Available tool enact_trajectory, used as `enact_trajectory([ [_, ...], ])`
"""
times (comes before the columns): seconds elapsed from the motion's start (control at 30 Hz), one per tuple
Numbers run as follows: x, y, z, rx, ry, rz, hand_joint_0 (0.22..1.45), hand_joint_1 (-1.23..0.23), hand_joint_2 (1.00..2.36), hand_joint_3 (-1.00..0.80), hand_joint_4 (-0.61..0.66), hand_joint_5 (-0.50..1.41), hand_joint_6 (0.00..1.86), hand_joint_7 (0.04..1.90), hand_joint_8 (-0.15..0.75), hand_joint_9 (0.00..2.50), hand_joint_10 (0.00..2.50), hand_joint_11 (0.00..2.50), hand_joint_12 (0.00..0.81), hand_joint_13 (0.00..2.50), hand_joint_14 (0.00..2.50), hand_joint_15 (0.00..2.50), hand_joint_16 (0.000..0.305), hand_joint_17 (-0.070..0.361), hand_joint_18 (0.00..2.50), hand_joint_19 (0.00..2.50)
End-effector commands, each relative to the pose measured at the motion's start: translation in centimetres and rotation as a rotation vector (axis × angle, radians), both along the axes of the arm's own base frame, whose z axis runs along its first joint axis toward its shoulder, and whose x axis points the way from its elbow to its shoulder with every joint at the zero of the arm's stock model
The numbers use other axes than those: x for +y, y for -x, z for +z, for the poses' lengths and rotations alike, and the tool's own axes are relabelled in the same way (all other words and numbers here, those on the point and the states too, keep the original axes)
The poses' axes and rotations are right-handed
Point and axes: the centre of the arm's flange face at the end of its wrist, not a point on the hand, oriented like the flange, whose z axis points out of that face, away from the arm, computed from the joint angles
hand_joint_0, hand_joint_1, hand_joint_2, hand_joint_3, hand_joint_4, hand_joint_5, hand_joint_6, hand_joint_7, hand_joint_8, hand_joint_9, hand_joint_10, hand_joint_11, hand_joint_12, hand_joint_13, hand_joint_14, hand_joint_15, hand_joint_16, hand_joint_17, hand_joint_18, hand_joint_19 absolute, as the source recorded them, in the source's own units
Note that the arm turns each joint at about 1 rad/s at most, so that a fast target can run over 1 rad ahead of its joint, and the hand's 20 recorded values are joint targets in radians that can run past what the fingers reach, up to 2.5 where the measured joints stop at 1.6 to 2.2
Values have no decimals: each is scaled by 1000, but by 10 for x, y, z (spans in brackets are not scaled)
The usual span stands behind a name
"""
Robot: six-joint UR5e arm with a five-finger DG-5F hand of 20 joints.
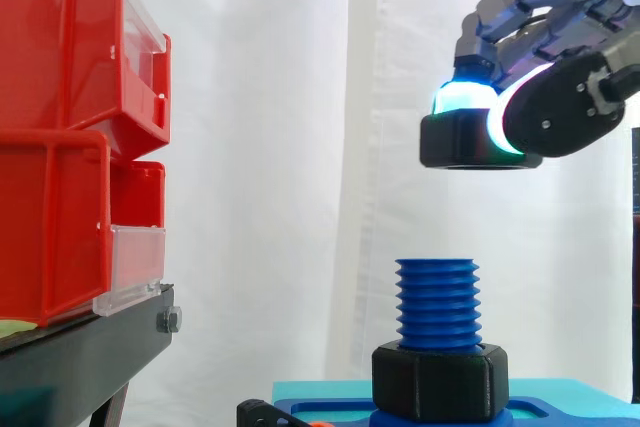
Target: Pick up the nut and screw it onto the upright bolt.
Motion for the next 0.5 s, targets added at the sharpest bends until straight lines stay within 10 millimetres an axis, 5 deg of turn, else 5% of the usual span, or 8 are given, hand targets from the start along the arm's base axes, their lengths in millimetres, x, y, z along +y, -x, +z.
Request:
enact_trajectory([
  [0.0,9,-10,-10,-36,-1,6,536,-667,1000,-500,299,-179,503,1124,322,449,5,170,335,144,0,0,47,106,104,0],
  [0.47,22,-16,-19,-39,18,25,535,-660,1000,-500,292,-180,503,1119,322,451,5,168,337,142,0,0,47,106,91,0],
])
